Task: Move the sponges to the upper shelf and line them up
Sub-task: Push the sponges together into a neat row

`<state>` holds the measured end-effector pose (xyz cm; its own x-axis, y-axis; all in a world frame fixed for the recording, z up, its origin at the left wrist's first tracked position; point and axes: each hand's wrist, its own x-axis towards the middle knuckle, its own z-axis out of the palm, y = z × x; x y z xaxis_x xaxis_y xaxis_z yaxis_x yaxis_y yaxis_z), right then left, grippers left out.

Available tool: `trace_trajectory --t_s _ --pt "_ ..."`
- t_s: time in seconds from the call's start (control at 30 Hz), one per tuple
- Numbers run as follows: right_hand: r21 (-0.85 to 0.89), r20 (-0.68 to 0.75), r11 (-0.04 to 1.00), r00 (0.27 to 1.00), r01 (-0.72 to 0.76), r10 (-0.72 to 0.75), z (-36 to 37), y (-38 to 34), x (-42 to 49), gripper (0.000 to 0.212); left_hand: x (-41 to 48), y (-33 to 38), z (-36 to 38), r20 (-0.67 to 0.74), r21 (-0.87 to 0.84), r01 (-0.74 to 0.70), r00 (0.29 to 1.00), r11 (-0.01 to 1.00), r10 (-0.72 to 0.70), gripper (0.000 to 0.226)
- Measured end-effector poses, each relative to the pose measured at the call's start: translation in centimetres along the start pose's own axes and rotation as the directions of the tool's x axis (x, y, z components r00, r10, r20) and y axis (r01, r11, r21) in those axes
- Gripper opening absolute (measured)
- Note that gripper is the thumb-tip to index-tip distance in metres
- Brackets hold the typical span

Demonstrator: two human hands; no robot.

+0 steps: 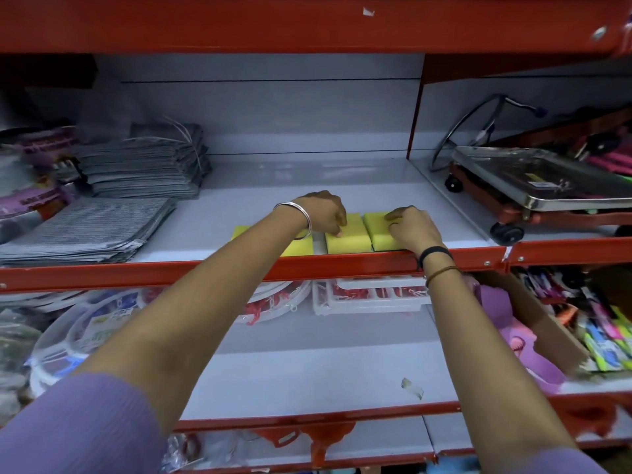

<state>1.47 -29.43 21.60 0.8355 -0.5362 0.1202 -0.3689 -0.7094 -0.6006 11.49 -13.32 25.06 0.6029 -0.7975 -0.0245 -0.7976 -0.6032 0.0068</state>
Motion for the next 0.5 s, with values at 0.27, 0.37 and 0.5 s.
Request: trace_trajectory --t_s 0.27,0.37,0.5 --pt "-0.009 0.042 0.999 0.998 0.049 -0.048 0.4 -0.3 -0.6 0.044 -2.0 -0.6 0.5 -0.033 -0.004 0.014 0.999 1.0 -0.015 0.034" --pt "-0.002 0.042 0.998 0.997 0.068 -0.068 0.4 -0.3 -1.1 0.044 -2.6 -0.8 0.4 -0.021 0.004 0.013 1.0 1.0 -0.012 0.034" --pt "0.014 0.042 0.997 0.996 0.072 -0.073 0.6 -0.4 -1.7 0.043 -3.2 -0.9 0.3 -0.02 0.011 0.007 1.0 1.0 -0.007 0.033"
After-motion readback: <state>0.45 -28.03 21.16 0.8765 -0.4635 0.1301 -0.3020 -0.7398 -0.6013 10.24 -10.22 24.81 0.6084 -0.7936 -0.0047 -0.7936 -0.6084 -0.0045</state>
